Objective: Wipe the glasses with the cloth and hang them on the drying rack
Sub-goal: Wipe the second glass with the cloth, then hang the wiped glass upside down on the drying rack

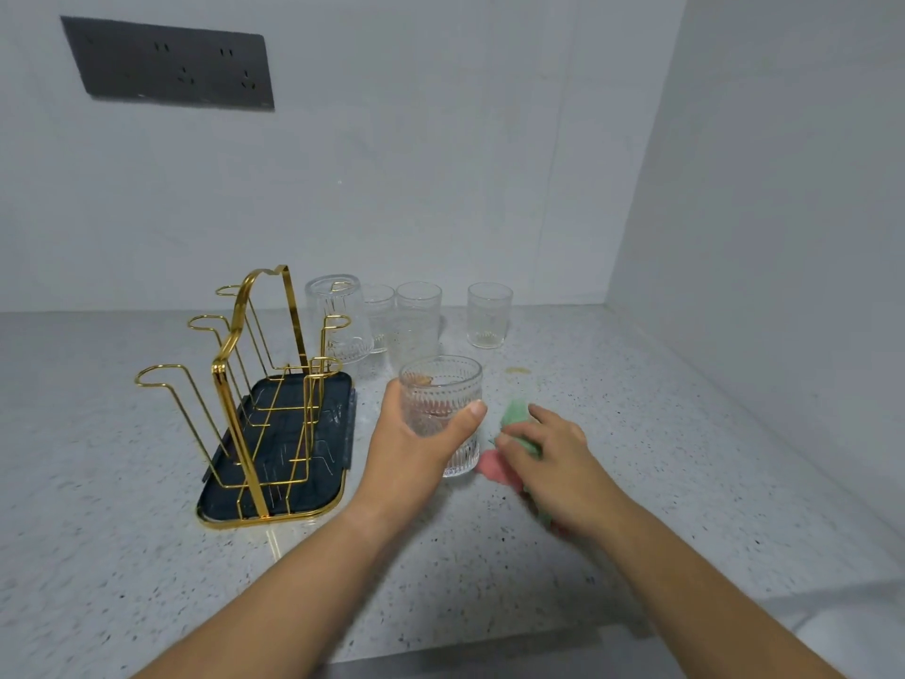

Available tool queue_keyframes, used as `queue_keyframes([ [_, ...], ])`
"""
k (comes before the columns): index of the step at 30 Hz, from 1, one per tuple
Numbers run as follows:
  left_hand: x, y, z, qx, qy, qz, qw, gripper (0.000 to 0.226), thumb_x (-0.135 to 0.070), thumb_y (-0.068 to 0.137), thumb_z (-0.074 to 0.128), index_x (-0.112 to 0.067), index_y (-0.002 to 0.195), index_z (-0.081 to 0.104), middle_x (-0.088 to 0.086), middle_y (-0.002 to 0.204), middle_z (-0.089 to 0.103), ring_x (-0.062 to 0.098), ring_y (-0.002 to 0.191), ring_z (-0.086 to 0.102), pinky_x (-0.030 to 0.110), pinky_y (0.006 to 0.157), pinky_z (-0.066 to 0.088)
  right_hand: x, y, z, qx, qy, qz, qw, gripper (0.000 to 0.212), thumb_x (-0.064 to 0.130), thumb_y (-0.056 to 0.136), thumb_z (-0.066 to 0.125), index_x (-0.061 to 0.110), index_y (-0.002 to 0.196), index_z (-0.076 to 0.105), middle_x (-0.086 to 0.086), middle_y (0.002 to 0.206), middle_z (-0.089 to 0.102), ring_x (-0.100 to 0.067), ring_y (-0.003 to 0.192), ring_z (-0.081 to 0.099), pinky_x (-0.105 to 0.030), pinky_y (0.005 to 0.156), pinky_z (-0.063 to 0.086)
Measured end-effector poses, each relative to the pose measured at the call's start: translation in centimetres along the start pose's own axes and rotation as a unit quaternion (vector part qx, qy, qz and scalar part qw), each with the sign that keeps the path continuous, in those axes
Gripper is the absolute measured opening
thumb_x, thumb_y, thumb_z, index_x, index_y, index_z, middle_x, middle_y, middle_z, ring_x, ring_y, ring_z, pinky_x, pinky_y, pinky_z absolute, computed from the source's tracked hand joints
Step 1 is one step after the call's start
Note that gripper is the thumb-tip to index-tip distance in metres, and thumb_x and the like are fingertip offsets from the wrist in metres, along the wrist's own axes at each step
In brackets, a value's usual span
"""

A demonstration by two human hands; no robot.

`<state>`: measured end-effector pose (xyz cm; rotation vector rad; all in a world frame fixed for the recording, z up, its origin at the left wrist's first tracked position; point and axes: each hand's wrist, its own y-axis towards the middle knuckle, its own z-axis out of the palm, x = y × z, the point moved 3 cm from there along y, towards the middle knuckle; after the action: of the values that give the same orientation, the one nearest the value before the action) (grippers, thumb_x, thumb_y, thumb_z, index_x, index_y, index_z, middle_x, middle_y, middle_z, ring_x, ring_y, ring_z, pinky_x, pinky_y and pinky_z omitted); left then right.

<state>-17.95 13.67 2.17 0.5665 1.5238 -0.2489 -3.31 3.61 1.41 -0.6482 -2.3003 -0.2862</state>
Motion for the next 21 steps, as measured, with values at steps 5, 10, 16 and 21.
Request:
queue_keyframes([
  [5, 0.4, 0.0, -0.1, 0.025, -0.017, -0.017, 0.999, 0.05, -0.028, 0.085, 0.085, -0.025, 0.126, 0.056, -0.009, 0.115, 0.074, -0.006, 0.099, 0.07, 0.007, 0.08, 0.053, 0.7, -0.4, 0.1, 0.089, -0.125, -0.015, 0.988, 0.047, 0.055, 0.107, 0.026, 0.041, 0.138, 0.06, 0.007, 0.172, 0.013, -0.017, 0.158, 0.003, -0.047, 0.125, 0.005],
  [10, -0.7, -0.2, -0.2, 0.067, -0.057, -0.033, 0.996, 0.06, -0.04, 0.076, 0.084, -0.025, 0.128, 0.058, -0.011, 0.115, 0.077, 0.003, 0.108, 0.073, 0.019, 0.085, 0.056, 3.4, -1.3, -1.9, -0.031, 0.127, -0.051, 0.99, 0.024, 0.038, 0.106, 0.049, 0.038, 0.123, 0.066, -0.002, 0.124, 0.072, -0.015, 0.098, 0.07, -0.016, 0.081, 0.051],
  [16, -4.0, 0.0, -0.6, 0.102, -0.122, -0.05, 0.986, 0.068, -0.053, 0.085, 0.08, -0.019, 0.137, 0.053, -0.002, 0.126, 0.076, 0.009, 0.115, 0.073, 0.026, 0.095, 0.058, 5.7, -3.0, -2.5, 0.014, 0.236, -0.139, 0.962, 0.036, 0.022, 0.099, 0.063, 0.036, 0.132, 0.057, 0.018, 0.112, 0.075, 0.001, 0.105, 0.07, -0.016, 0.087, 0.055],
  [21, -6.9, 0.3, -0.9, 0.108, -0.12, -0.052, 0.986, 0.073, -0.058, 0.083, 0.076, -0.016, 0.136, 0.049, 0.0, 0.13, 0.073, 0.011, 0.12, 0.071, 0.041, 0.11, 0.05, 7.3, -2.5, -3.1, 0.003, 0.324, -0.137, 0.936, 0.045, 0.018, 0.097, 0.065, 0.032, 0.138, 0.051, 0.02, 0.108, 0.077, 0.003, 0.1, 0.073, -0.01, 0.08, 0.054],
])
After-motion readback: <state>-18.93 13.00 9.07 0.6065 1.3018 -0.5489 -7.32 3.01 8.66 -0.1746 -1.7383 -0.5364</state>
